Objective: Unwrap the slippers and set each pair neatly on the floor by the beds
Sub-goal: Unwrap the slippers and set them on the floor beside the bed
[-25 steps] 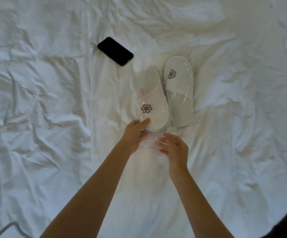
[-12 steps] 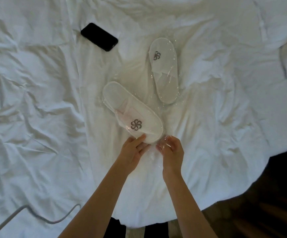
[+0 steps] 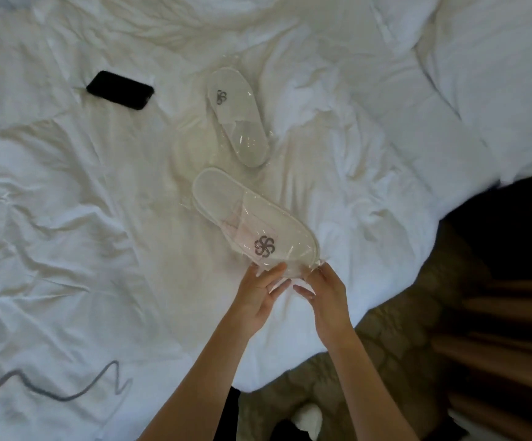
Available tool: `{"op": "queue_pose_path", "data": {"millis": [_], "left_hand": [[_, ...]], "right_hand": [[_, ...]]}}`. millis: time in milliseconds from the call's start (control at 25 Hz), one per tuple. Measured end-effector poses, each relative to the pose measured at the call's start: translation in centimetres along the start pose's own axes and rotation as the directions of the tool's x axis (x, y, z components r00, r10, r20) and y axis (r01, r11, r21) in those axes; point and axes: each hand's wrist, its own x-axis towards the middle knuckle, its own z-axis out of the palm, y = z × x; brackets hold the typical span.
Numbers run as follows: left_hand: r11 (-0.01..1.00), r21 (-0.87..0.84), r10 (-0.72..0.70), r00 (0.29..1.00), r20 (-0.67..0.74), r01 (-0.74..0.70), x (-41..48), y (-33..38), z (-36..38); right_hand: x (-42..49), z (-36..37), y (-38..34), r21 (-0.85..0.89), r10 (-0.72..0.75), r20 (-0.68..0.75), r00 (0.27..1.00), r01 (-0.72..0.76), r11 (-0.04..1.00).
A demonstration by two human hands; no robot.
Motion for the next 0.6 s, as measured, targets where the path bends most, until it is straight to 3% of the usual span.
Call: {"op": "queue_pose_path", "data": {"millis": [280, 600], "left_hand": [[0.991, 0.129, -0.017, 0.996, -0.091, 0.029, -2.4, -10.9, 1.8], [0.972, 0.227, -0.043, 0.998, -0.049, 0.053, -4.3, -14.3, 4.9]], "right_hand": [[-6.4, -11.2, 6.4, 0.115, 0.006, -0.175, 0.985, 0.015, 0.993], [-13.6, -19.3, 10.5, 0.287, 0.045, -0.124, 0.991, -0.008, 0.958]]}}
